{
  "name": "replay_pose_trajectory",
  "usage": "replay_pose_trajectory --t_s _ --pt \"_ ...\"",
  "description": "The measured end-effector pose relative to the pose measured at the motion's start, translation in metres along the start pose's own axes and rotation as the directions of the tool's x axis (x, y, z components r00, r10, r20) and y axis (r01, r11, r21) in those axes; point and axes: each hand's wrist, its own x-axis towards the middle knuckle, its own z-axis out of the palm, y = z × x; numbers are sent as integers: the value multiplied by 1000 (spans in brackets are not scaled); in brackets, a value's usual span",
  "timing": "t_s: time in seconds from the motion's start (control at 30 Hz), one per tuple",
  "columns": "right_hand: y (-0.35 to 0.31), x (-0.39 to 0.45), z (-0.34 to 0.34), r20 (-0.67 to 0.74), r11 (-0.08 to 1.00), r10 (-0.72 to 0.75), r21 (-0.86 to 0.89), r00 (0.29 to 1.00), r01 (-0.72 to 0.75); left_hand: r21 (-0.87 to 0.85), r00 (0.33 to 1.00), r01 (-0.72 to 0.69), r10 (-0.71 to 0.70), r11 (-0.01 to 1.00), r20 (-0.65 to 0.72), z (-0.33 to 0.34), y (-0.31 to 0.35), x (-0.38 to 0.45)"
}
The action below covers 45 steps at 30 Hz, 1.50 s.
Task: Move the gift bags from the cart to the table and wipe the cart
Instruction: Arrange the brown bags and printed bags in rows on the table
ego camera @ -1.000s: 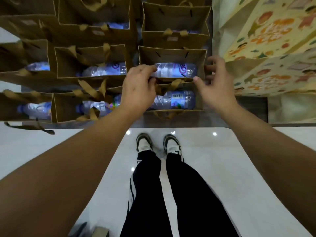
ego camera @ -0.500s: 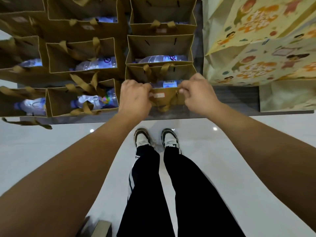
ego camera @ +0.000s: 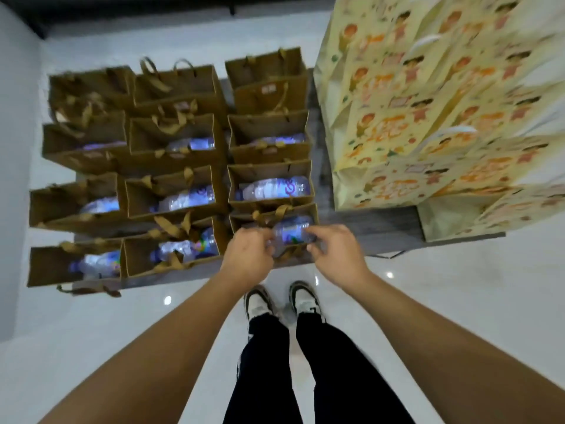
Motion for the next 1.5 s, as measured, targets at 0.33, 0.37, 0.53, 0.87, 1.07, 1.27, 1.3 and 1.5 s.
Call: replay_pose_trajectory --t_s 0.33,0.37,0.53,0.87,1.07,1.27,1.3,1.5 --pt "-55 -59 -110 -206 972 167 197 964 -126 2 955 -256 253 967 -155 -111 120 -14" --pt "-54 -63 -117 -220 966 190 218 957 -142 9 944 -290 287 957 -163 -116 130 -13" --pt "-38 -82 -145 -272 923 288 333 918 -191 -3 928 -316 309 949 -208 -125 174 -7" --pt "64 -71 -197 -111 918 286 318 952 -239 -84 972 -127 107 988 -208 -58 254 23" --pt "96 -54 -225 -29 949 204 250 978 -191 -229 945 75 -142 971 -294 -34 282 27" --pt "106 -44 -230 35 953 184 237 982 -187 -357 898 192 -310 914 -311 -21 284 33" --pt "107 -41 -231 41 954 183 233 982 -188 -344 894 194 -310 919 -323 -21 283 35" --pt "110 -23 -236 41 956 214 196 976 -217 -38 944 104 -111 994 -312 -23 272 64"
